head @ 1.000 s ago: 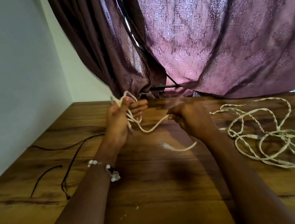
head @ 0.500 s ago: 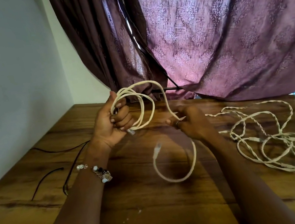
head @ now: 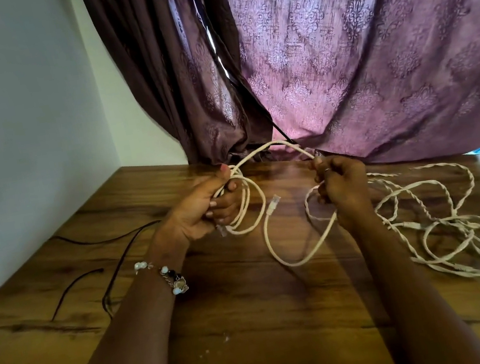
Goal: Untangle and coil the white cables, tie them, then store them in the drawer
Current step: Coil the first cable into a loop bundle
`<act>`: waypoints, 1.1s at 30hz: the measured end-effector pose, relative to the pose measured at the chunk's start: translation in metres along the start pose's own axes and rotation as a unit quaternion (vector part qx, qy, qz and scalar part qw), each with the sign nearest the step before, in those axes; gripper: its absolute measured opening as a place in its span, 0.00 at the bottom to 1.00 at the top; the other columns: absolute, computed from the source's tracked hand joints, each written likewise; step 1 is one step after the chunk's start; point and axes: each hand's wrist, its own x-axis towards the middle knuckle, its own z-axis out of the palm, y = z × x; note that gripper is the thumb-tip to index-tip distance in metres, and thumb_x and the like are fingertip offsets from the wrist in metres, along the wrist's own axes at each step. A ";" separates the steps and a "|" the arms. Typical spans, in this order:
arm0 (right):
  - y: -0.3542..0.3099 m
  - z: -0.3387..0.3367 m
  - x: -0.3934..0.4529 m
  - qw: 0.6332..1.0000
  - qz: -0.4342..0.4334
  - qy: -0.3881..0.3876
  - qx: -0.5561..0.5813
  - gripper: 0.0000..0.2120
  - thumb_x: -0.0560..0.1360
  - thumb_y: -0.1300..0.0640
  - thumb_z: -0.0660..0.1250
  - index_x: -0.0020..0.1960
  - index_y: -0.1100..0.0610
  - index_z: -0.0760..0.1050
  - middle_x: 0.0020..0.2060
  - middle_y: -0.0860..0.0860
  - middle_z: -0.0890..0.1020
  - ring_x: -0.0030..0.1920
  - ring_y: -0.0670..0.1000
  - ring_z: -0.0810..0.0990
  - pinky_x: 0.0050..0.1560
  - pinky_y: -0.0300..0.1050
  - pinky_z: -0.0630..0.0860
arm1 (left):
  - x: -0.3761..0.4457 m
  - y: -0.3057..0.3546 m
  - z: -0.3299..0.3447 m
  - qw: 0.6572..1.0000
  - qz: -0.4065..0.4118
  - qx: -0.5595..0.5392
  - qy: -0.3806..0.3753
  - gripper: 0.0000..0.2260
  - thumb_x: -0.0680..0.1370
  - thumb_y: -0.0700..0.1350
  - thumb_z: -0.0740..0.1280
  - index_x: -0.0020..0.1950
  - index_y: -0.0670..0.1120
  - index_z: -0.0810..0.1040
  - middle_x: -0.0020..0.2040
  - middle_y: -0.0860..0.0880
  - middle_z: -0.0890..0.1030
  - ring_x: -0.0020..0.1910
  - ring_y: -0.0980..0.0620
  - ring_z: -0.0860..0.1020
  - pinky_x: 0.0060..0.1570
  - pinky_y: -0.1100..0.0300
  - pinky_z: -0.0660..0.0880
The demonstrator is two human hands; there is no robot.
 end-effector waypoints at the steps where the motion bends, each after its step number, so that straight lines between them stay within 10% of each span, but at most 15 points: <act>1: 0.005 -0.001 0.002 0.993 -0.054 0.007 -0.106 0.09 0.78 0.63 0.63 0.43 0.61 0.81 0.30 0.54 0.77 0.22 0.47 0.71 0.25 0.40 0.69 | -0.001 0.001 0.003 1.000 0.009 -0.001 0.003 0.15 0.77 0.53 0.58 0.35 0.45 0.71 0.19 0.55 0.62 0.15 0.61 0.58 0.19 0.69 0.57; 7: 0.011 0.014 -0.011 0.817 -0.204 -0.203 -0.500 0.08 0.75 0.58 0.65 0.51 0.60 0.79 0.47 0.61 0.83 0.50 0.61 0.80 0.46 0.50 0.75 | 0.004 0.005 0.001 0.983 0.081 -0.166 -0.023 0.16 0.78 0.54 0.54 0.37 0.46 0.73 0.20 0.55 0.65 0.17 0.61 0.55 0.18 0.68 0.61; 15: -0.008 0.056 -0.058 0.680 -0.260 -0.415 -0.546 0.13 0.74 0.65 0.63 0.58 0.65 0.73 0.55 0.61 0.78 0.55 0.60 0.78 0.51 0.47 0.74 | 0.011 0.013 -0.024 0.925 0.288 -0.170 0.180 0.16 0.83 0.53 0.51 0.39 0.46 0.66 0.25 0.54 0.66 0.19 0.60 0.61 0.21 0.67 0.61; 21: -0.010 0.050 -0.051 0.673 -0.371 -0.370 -0.521 0.17 0.74 0.63 0.62 0.61 0.53 0.75 0.53 0.55 0.81 0.52 0.58 0.79 0.45 0.48 0.77 | 0.010 0.005 -0.029 0.933 0.181 0.093 0.296 0.12 0.82 0.50 0.58 0.44 0.44 0.71 0.31 0.52 0.76 0.26 0.56 0.72 0.26 0.62 0.68; 29: -0.029 0.020 -0.031 0.768 -0.435 -0.269 -0.386 0.06 0.65 0.50 0.71 0.39 0.51 0.79 0.32 0.49 0.82 0.33 0.54 0.80 0.32 0.46 0.74 | 0.006 -0.015 0.011 0.917 -0.021 0.389 0.091 0.14 0.82 0.44 0.58 0.43 0.36 0.74 0.33 0.45 0.77 0.30 0.52 0.75 0.34 0.59 0.71; 33: -0.027 0.010 -0.021 0.714 -0.453 -0.205 -0.492 0.16 0.67 0.46 0.73 0.50 0.54 0.80 0.39 0.54 0.83 0.40 0.58 0.81 0.35 0.48 0.75 | 0.004 -0.020 0.016 0.935 -0.076 0.346 0.011 0.16 0.81 0.52 0.57 0.48 0.39 0.73 0.27 0.51 0.71 0.22 0.57 0.64 0.23 0.65 0.61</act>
